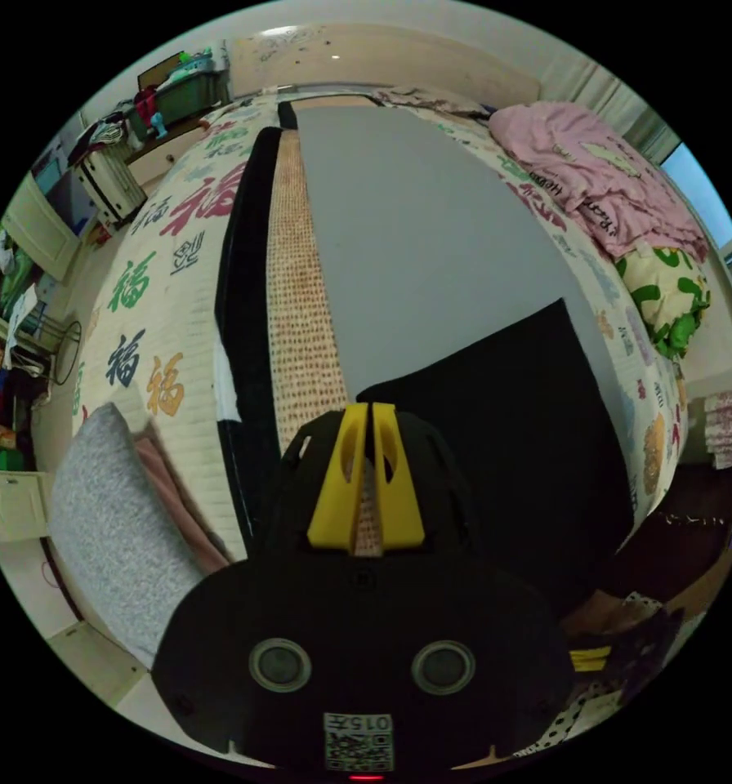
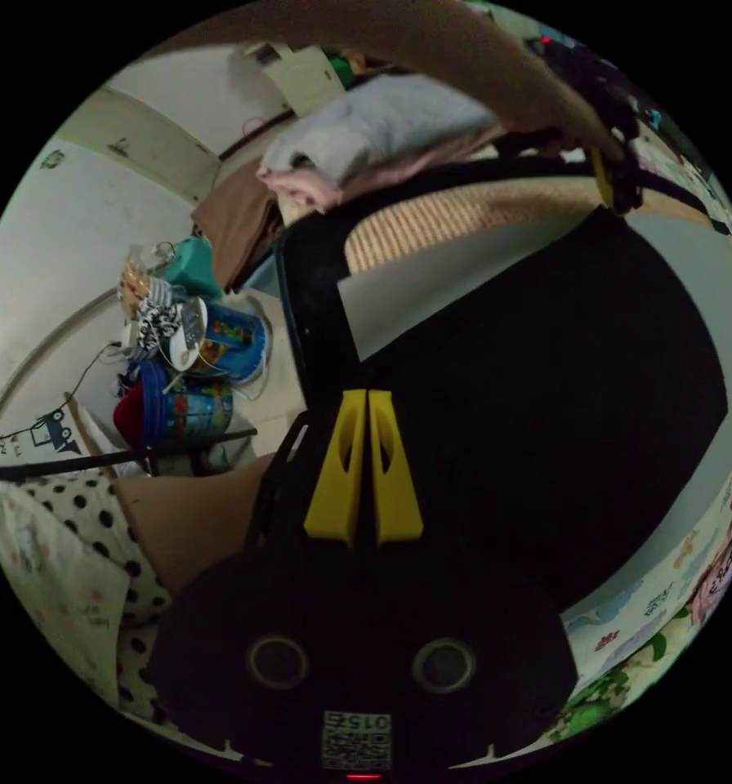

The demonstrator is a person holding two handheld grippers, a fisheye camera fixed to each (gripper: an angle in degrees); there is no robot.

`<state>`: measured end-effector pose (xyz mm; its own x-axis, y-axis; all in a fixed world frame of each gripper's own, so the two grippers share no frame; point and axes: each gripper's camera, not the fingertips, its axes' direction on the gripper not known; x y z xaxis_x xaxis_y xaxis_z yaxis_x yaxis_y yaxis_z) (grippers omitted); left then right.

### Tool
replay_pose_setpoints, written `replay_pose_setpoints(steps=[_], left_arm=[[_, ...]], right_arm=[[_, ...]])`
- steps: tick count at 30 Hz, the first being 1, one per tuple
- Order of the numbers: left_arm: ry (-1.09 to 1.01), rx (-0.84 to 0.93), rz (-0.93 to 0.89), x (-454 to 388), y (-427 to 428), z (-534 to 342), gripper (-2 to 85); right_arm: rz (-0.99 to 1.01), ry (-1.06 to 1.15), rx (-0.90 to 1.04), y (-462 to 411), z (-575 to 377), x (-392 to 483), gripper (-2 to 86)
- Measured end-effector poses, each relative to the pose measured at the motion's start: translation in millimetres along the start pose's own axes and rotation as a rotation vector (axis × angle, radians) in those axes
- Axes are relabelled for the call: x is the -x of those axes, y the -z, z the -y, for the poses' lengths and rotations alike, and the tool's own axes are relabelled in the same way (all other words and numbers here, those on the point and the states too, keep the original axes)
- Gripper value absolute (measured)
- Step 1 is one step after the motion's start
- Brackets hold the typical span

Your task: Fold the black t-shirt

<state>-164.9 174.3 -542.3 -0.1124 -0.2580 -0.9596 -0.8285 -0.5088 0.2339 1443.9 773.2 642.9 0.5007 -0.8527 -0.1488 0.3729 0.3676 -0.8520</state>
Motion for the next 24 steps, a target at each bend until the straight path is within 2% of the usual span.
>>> replay_pose_setpoints(steps=[4,7,10,15,18,24], left_arm=[[0.051,-0.01,0.028,-10.4,-16.8,-23.6,4.3],[0.144,-0.045,-0.032,-6.6,-18.8,-50.1,6.7],[0.218,-0.085,-0.113,-3.3,-20.4,-87.5,9.2],[0.268,-0.076,-0.318,-8.7,-54.1,-146.2,12.3],[0.305,-0.067,-0.361,-16.8,-79.2,-173.6,12.9],[0.356,-0.102,-0.38,-33.0,-116.5,-225.1,11.8]], right_arm=[[0.121,0.022,-0.003,-2.3,9.7,-38.4,1.0],[0.206,0.038,-0.12,32.3,-5.9,-82.9,4.5],[0.187,-0.115,-0.241,76.1,-29.3,-162.6,8.1],[0.063,-0.56,-0.387,102.0,-77.1,-351.7,10.5],[0.109,-0.651,-0.391,84.6,-72.1,-417.4,12.1],[0.167,-0.722,-0.293,18.7,-33.9,-473.9,12.0]])
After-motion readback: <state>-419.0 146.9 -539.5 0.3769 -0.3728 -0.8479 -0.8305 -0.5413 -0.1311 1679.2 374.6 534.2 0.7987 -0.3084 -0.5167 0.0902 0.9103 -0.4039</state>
